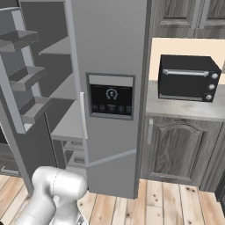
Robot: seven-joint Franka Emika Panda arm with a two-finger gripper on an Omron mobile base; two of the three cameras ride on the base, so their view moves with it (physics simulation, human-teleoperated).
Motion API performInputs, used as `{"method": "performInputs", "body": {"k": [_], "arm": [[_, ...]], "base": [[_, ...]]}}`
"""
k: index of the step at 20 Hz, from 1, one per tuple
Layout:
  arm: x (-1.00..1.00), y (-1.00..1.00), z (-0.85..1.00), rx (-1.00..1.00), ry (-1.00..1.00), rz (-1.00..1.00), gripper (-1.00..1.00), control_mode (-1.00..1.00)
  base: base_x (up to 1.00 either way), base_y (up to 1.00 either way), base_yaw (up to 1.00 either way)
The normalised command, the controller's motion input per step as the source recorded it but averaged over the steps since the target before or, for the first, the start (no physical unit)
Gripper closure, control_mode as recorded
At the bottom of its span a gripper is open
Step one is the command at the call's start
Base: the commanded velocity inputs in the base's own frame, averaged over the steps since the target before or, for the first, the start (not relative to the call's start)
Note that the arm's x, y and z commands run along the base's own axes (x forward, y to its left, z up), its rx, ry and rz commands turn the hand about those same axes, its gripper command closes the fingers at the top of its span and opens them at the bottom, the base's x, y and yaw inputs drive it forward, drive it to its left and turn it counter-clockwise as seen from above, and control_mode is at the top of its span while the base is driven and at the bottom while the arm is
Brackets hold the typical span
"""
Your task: There's a steak in the fridge that needs to be moved to the freezer for freezing. Pick up the steak from the fridge, place it on any shelf in the freezer, and close the fridge and freezer doors when done.
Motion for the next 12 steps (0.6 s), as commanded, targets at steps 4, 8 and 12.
{"method": "performInputs", "body": {"k": [4, 8, 12], "arm": [[0.50, 1.00, -0.10, -0.23, 0.00, -0.12, -1.00, -1.00], [0.87, 1.00, -0.34, -0.04, 0.15, 0.00, -1.00, -1.00], [0.89, 0.82, -0.44, -0.03, 0.13, 0.00, -1.00, -1.00]], "base": [[0.00, 0.00, 0.00], [0.00, 0.00, 0.00], [0.00, 0.00, 0.00]]}}
